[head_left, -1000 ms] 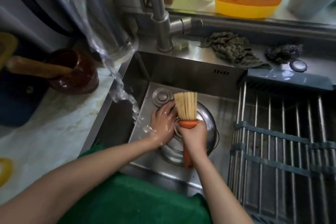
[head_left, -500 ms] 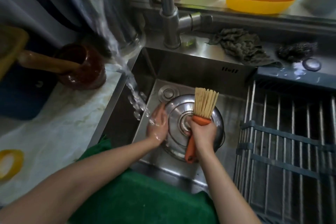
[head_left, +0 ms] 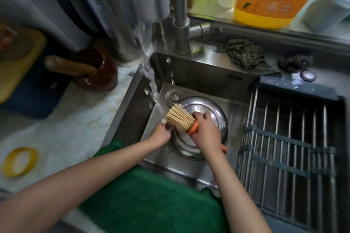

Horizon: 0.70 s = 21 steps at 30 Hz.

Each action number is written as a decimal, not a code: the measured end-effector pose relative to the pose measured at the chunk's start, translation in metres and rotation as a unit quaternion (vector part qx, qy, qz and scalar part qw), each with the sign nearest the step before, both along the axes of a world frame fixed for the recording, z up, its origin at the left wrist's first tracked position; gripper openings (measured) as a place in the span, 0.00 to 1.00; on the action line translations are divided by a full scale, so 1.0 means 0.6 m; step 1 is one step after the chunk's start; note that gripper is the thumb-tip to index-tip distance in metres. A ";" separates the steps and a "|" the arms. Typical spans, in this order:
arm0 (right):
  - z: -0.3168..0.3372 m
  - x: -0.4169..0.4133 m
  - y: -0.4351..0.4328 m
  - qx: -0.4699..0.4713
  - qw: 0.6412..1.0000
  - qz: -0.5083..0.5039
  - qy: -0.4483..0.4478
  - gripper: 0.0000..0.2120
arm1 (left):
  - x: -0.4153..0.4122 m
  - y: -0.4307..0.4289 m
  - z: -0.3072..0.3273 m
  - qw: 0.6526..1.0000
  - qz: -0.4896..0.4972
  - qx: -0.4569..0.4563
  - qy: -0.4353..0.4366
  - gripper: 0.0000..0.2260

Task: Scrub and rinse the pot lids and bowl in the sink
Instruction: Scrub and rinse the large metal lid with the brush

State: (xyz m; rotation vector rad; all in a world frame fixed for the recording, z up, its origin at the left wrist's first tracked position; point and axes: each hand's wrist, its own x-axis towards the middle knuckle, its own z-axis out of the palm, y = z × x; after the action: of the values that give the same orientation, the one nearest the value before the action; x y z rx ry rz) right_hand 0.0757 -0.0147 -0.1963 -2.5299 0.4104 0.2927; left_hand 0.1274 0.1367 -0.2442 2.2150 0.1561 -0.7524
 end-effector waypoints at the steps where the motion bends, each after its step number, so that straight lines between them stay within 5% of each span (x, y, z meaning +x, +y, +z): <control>1: 0.008 0.003 0.000 -0.010 1.000 0.012 -0.001 0.24 | -0.002 -0.003 0.008 1.000 -0.010 -0.010 0.009 0.12; 7: 0.135 0.054 -0.004 0.053 0.995 -0.053 -0.069 0.19 | -0.020 -0.033 0.116 0.976 -0.003 -0.091 -0.199 0.18; 10: 0.208 0.075 -0.013 0.002 1.000 -0.023 -0.021 0.13 | 0.012 -0.028 0.169 0.980 -0.002 -0.104 -0.168 0.14; 14: 0.272 0.082 -0.014 -0.029 0.999 -0.029 -0.019 0.14 | 0.046 -0.038 0.254 0.978 0.116 -0.144 -0.096 0.14; 18: 0.301 0.070 -0.016 -0.047 0.996 -0.065 -0.027 0.17 | -0.035 -0.082 0.253 0.981 -0.057 0.023 -0.186 0.23; 21: 0.322 0.049 -0.010 -0.037 0.997 -0.065 -0.031 0.14 | 0.007 -0.069 0.266 0.987 -0.041 -0.026 -0.155 0.23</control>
State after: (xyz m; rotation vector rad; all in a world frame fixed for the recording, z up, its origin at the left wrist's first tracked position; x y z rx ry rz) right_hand 0.1053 -0.0209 -0.0034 -2.5626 0.5678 0.1511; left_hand 0.1316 0.0951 -0.0848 2.2662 -0.1076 -0.4409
